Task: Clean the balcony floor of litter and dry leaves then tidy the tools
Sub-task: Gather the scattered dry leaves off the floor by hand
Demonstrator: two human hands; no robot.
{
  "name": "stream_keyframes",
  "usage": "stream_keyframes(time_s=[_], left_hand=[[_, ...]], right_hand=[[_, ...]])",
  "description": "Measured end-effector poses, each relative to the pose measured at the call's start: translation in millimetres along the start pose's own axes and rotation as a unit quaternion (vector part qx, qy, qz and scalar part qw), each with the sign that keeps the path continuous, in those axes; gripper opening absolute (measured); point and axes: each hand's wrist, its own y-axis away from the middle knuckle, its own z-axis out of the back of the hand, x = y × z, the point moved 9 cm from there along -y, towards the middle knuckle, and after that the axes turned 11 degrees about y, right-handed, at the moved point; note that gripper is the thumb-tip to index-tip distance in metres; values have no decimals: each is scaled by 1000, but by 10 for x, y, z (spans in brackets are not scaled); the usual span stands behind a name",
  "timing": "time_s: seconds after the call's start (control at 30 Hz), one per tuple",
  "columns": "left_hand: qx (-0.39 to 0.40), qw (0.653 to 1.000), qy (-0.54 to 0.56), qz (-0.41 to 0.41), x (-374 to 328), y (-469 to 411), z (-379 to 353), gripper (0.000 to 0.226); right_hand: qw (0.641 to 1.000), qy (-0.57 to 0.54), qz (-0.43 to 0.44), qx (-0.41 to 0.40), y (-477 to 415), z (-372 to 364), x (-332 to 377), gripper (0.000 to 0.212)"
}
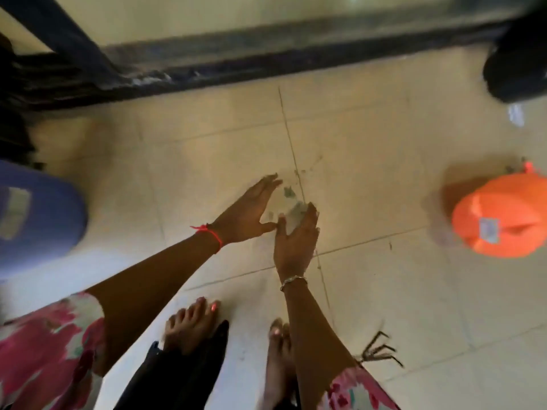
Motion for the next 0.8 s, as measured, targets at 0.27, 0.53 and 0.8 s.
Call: stream_keyframes(time_s=[0.27, 0.53, 0.8], left_hand=[[-68, 984, -143, -85, 533, -324, -78, 124], [-134, 988, -45, -61, 607, -455, 96, 118], [-140, 981, -100, -89, 599, -535, 74, 113]], right_hand=[[964, 190, 121, -139, -809, -282, 75, 107], [965, 170, 106, -170, -1789, -37, 310, 90], [966, 75, 177, -173, -1398, -196, 438, 51]])
